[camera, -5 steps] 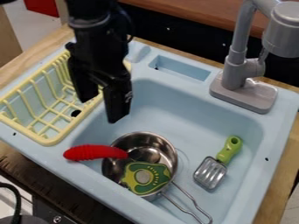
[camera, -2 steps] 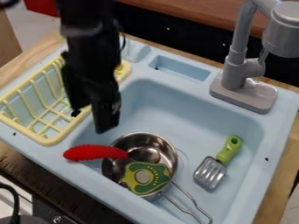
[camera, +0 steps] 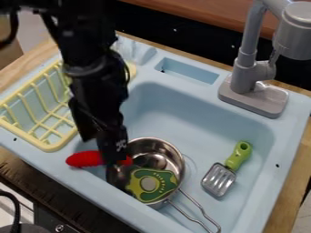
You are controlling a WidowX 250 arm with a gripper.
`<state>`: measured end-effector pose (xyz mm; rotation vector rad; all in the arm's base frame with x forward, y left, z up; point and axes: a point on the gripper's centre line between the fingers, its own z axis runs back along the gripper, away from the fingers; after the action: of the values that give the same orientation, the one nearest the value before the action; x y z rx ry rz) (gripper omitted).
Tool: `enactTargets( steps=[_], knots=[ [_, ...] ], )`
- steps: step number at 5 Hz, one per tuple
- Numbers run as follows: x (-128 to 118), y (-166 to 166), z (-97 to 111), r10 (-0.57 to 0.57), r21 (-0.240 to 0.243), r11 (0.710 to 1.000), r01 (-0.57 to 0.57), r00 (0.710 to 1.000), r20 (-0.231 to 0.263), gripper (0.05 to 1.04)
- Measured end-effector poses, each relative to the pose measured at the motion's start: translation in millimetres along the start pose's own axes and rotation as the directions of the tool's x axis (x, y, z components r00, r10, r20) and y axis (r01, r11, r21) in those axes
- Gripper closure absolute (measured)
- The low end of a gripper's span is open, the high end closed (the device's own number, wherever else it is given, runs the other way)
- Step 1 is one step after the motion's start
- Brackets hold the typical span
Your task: Put the red object in the left side of the sink
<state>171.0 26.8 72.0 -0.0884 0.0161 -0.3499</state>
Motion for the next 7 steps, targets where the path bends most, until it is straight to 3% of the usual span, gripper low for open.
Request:
enactTargets(
  steps=[3,5,7],
  knots=[
    [1.2,-0.2,-15.1,0.027,0.058,0.998,-0.029,0.999,0.04,0.087],
    [-2.0,0.3,-22.6,0.042,0.087,0.995,-0.046,0.998,0.038,0.116],
    [-2.7,-1.7,-20.3,0.047,0.081,0.995,-0.05,0.998,0.042,0.648]
  ],
)
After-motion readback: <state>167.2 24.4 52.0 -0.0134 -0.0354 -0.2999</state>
